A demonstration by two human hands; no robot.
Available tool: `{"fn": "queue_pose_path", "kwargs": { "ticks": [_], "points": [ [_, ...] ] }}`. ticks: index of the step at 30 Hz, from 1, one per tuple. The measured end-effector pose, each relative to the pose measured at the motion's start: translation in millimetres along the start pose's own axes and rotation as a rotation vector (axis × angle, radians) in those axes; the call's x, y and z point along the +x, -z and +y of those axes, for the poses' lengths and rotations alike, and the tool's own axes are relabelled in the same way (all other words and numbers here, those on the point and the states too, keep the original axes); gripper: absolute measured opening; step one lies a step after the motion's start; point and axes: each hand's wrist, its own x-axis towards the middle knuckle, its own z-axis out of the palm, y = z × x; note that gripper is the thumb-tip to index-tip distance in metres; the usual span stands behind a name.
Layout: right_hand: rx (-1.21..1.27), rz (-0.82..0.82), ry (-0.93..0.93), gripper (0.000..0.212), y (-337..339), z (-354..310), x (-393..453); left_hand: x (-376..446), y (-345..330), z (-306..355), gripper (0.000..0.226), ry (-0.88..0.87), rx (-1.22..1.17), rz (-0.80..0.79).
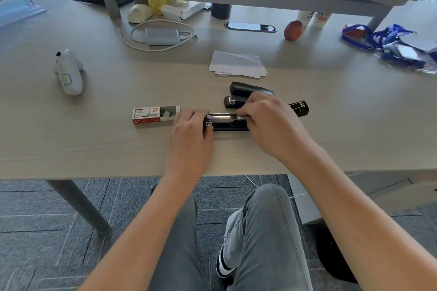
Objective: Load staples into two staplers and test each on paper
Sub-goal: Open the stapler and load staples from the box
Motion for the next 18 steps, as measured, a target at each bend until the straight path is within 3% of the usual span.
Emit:
{"fn": "queue_pose_path", "kwargs": {
  "ticks": [9, 18],
  "points": [
    [0.058, 0.147, -0.109, 0.03, -1, -4, -17, -3, 2, 0, 0.032, 0.009, 0.007, -0.013],
    [0.082, 0.051, -0.14, 0.032, -5, -6, -21, -16, 2, -3, 0.038, -0.046, 0.164, -0.071]
  ]
}}
